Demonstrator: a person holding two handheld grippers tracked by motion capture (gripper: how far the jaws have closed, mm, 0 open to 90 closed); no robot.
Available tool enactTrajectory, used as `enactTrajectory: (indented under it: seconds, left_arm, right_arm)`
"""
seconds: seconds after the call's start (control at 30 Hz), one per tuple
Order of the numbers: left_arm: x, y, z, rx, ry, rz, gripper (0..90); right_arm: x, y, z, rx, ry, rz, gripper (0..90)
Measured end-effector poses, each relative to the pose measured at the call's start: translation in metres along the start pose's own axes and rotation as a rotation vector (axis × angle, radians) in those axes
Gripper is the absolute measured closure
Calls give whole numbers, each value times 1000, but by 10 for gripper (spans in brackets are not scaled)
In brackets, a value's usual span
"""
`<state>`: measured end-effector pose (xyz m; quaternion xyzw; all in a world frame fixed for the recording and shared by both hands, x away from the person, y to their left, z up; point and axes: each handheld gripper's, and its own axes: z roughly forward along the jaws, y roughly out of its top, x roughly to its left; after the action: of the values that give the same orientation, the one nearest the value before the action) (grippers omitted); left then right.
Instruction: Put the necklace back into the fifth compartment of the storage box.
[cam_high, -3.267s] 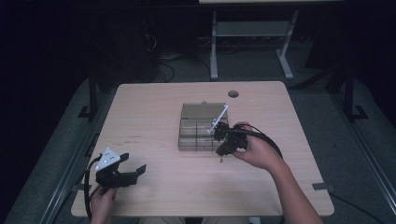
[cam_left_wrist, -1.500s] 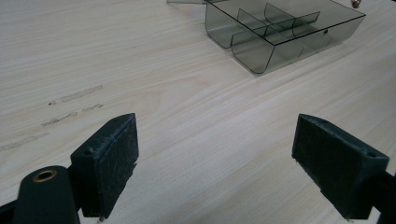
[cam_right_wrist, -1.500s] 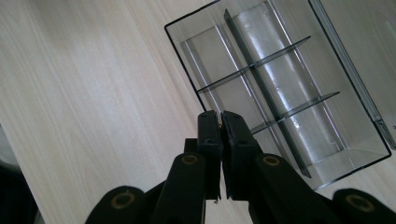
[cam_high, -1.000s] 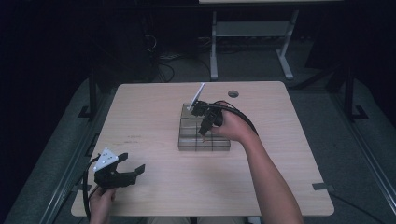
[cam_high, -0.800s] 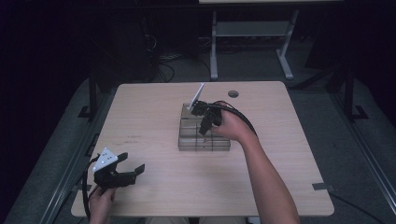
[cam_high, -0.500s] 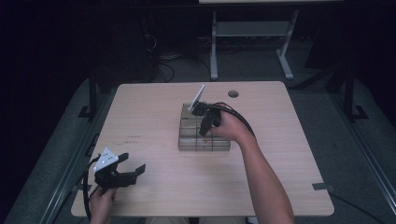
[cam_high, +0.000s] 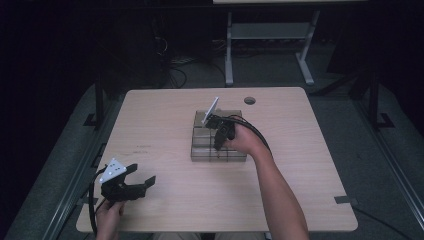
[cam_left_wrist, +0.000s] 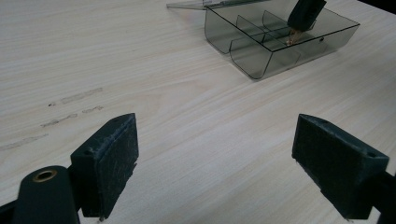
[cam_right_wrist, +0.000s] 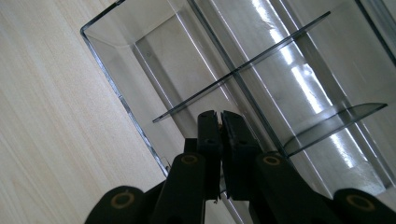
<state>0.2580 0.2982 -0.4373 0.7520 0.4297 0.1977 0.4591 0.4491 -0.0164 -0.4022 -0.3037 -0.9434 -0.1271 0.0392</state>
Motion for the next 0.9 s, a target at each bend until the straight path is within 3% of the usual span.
enactTrajectory:
  seconds: [0.9]
  left_arm:
    - [1,0,-1,-9,3,-3,143]
  right_arm:
    - [-7,1,20,26,-3,25,860]
